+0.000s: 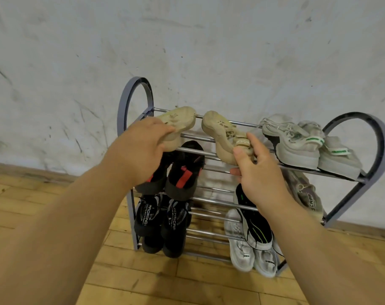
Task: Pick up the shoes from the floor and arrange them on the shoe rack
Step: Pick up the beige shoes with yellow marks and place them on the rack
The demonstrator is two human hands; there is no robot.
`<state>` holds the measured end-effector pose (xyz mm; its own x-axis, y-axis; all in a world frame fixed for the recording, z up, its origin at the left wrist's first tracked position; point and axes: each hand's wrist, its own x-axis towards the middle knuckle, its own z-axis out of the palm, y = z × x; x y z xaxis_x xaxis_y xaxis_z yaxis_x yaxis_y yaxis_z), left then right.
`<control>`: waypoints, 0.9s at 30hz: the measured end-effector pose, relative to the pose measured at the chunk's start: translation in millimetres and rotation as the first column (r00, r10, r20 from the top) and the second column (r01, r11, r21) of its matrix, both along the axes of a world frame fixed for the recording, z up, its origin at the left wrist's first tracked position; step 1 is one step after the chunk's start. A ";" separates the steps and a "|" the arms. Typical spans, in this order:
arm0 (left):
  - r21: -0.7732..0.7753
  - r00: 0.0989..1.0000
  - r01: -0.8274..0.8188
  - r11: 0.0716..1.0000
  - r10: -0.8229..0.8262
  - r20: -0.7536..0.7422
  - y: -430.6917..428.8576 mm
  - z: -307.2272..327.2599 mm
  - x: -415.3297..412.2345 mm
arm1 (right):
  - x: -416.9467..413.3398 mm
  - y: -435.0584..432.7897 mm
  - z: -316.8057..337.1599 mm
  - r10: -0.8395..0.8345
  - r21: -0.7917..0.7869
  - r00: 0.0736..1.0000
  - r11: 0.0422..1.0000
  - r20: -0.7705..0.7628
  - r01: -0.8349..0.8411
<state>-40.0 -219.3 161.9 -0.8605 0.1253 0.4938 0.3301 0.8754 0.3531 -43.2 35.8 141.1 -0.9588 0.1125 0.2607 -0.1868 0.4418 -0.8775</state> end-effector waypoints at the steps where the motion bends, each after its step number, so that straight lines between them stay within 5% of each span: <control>1: 0.012 1.000 -0.027 1.000 0.027 -0.015 -4.1 -2.4 -2.0 | -0.3 -0.8 -0.6 -0.003 0.000 1.000 1.000 0.001 0.003; 18: -0.076 0.925 -0.334 0.940 0.311 -0.217 -0.7 -29.1 -23.7 | -1.8 -4.5 -6.4 -0.046 0.027 0.999 0.999 -0.027 0.047; 21: 0.053 0.908 -0.412 0.910 0.415 -0.059 -4.2 -27.9 -23.7 | -1.7 -3.7 -5.8 -0.054 0.055 0.997 0.997 -0.047 0.057; 24: 0.410 0.959 -0.272 0.871 0.212 0.187 -16.3 -29.6 -20.5 | 0.8 -3.5 -4.4 -0.061 0.125 0.997 0.990 -0.040 0.066; 27: 0.464 0.968 -0.215 0.860 0.125 0.217 -23.2 -31.7 -19.3 | 4.6 -5.7 0.0 -0.147 0.447 0.989 0.882 -0.034 0.147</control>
